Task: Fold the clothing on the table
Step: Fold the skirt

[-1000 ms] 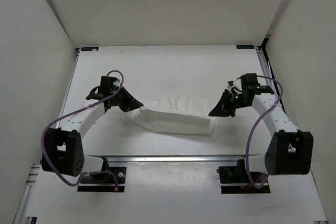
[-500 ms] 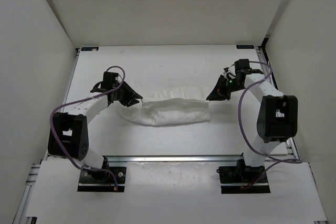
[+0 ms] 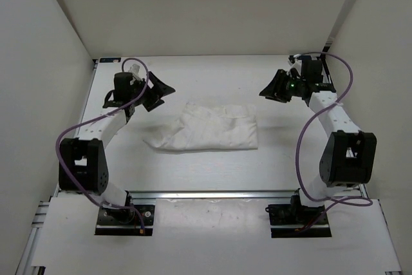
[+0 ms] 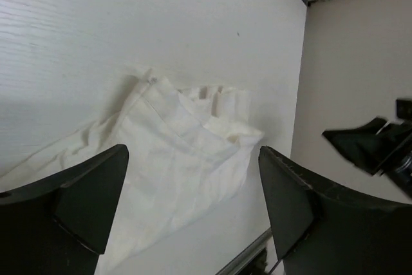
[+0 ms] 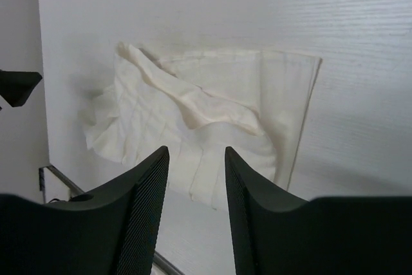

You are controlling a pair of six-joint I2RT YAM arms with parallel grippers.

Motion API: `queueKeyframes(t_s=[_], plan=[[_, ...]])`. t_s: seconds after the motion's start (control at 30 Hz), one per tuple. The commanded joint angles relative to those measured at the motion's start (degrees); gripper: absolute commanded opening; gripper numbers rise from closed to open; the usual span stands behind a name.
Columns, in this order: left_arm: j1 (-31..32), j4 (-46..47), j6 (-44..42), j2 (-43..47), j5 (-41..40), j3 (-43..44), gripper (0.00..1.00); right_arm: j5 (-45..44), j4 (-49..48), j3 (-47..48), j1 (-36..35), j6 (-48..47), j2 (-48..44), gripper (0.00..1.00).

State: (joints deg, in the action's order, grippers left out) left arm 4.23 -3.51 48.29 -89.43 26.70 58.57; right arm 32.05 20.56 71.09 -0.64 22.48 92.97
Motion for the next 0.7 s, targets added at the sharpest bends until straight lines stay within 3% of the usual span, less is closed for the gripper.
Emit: queueKeyframes(t_s=[0.0,0.13,0.23,0.4,0.57,0.67], plan=[[1.92,-0.27,-9.7,5.49,6.33,-5.98,0.9,-3.83,3.33,2.04,-3.3,-4.89,-4.54,0.46],[0.35,-5.35,-16.28,5.23,12.58,-11.35,0.85,-5.15,9.66,-0.33,-8.57,-6.75,-5.34,0.46],[-1.15,-6.07,-19.54,6.28,11.37,-14.96,0.83,-7.36,12.75,-3.76,-11.74,-8.06,-6.21,0.45],[0.69,-3.53,-21.93,4.71,11.01,-14.36,0.75,-4.9,11.0,-9.56,-11.14,-5.87,-8.77,0.45],[4.2,0.42,-20.34,1.2,12.06,-12.95,0.71,-4.02,11.96,-9.65,-10.07,-5.78,-9.29,0.44],[5.43,-2.37,-22.44,-1.27,9.96,-11.11,0.69,-4.19,11.96,-10.0,-9.73,-5.26,-9.47,0.44]])
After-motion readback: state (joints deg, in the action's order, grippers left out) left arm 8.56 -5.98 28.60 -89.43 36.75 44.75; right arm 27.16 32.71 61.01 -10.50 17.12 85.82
